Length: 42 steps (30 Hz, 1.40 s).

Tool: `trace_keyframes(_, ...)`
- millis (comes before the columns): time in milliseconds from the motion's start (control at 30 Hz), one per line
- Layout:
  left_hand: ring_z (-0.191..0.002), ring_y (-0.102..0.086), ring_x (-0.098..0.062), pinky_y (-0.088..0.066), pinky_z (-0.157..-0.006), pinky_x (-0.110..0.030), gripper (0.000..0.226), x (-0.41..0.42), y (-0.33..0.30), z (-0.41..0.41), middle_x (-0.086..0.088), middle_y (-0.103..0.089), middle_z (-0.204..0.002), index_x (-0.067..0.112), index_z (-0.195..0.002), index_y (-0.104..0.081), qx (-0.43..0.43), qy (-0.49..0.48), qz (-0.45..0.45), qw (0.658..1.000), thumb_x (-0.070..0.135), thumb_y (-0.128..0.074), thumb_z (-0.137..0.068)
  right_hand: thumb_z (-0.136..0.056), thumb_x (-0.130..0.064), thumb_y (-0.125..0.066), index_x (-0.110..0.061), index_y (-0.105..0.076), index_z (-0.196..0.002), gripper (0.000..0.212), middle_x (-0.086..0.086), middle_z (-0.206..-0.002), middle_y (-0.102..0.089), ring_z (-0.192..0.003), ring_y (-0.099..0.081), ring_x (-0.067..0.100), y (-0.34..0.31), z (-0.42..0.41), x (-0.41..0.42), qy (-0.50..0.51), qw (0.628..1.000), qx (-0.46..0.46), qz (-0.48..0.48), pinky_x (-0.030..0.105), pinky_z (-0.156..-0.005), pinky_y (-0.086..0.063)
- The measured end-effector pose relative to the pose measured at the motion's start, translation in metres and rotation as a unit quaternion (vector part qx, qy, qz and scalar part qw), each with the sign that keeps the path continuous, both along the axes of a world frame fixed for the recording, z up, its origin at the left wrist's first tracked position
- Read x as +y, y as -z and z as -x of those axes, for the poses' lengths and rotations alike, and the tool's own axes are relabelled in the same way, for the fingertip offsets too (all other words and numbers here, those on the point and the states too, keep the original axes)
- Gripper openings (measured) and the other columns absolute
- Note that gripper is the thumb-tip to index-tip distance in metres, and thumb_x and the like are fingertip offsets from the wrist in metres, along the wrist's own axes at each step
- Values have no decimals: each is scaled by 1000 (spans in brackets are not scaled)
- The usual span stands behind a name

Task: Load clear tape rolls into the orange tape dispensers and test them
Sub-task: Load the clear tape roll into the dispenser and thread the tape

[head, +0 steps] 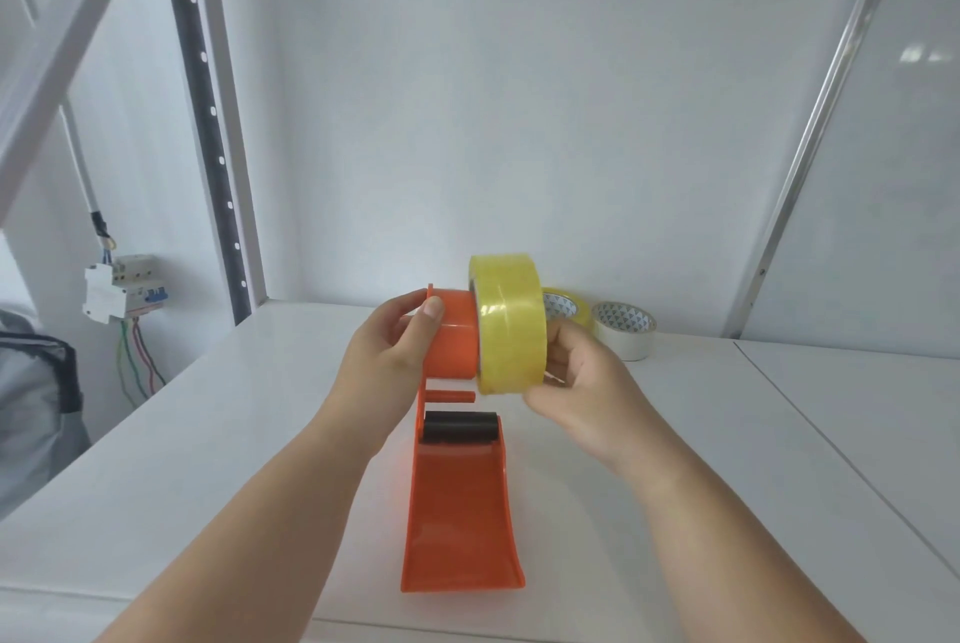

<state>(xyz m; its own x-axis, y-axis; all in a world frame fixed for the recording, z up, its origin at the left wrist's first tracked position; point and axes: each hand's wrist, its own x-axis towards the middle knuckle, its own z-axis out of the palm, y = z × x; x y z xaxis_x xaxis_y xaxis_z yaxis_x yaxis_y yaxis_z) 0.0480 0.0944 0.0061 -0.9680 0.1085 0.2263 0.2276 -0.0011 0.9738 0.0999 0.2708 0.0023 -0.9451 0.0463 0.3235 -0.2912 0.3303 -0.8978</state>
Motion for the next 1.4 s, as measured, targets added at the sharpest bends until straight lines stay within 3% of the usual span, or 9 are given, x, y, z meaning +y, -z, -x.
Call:
trace_keyframes(233,-88,-67,3,-50,-84,-22,33,1,5,1,9,-70,-104,21,-122,-61,26,11,-20,999,36,-48,-95,-78,10,-58,-16,-62,-96,32,-3,-102,-66,-107,-59,0,15,-2,-14,-17,999,23,-20,17,-86,-50)
trace_keyframes(533,-84,-68,0,-49,-58,-10,34,2,4,-4,1,-72,-104,18,-120,-63,37,30,-22,999,31,-38,-100,-79,10,-53,-39,-55,-120,64,-7,-148,-31,-132,-35,-6,12,8,-28,-51,992,34,-111,19,-96,-47)
trace_keyframes(733,-89,-66,-3,-48,-73,-23,51,3,0,-9,3,-72,-98,36,-85,-71,-10,34,-38,999,49,-24,-99,-76,8,-49,-26,-55,-121,56,-45,-143,-10,-139,12,-14,1,4,-33,-126,981,19,-149,14,-110,-30)
trace_keyframes(900,-93,-69,-11,-52,-76,-27,39,2,-9,-13,-1,-71,-108,29,-99,-69,-41,79,-41,995,50,-36,-96,-65,-22,-57,-49,-38,-136,78,-20,-159,10,-138,-11,-17,2,9,-34,-145,980,-30,-132,32,-114,-32)
trace_keyframes(1067,-103,-66,-16,-48,-96,-39,46,2,-12,-11,-1,-69,-110,33,-100,-69,-64,53,-23,996,60,-40,-76,-75,-23,-61,5,-55,-95,35,-28,-137,-45,-136,-24,-12,1,15,-28,-157,986,-45,43,44,-111,-31)
trace_keyframes(1100,-103,-66,-17,-48,-96,-41,48,2,-13,-11,-3,-69,-109,33,-99,-69,-72,47,-23,996,60,-38,-74,-79,-29,-61,6,-54,-90,37,-30,-123,-54,-104,-7,4,-2,15,-29,-148,985,-44,79,47,-106,-35)
trace_keyframes(1133,-101,-66,-18,-50,-94,-41,48,2,-13,-11,-4,-70,-108,32,-98,-69,-75,46,-25,996,59,-37,-74,-83,-32,-62,2,-54,-87,35,-29,-112,-60,-86,-46,-11,-4,15,-31,-140,984,-36,104,46,-98,-41)
trace_keyframes(1233,-97,-68,-21,-53,-85,-38,48,2,-13,-11,-6,-71,-105,30,-99,-68,-71,46,-18,996,59,-36,-76,-89,-24,-63,-18,-53,-97,14,-22,-108,-62,-86,-58,7,-11,16,-39,-74,988,-21,134,46,-84,-49)
trace_keyframes(1400,-64,-70,-8,-52,-50,-15,39,-7,-10,-9,-4,-71,-85,21,-85,-64,-59,78,-49,994,31,-30,-100,-68,-30,-81,-47,-28,-141,92,-6,-149,-28,-134,-36,3,-16,20,-37,-89,980,-80,160,35,-100,-45)
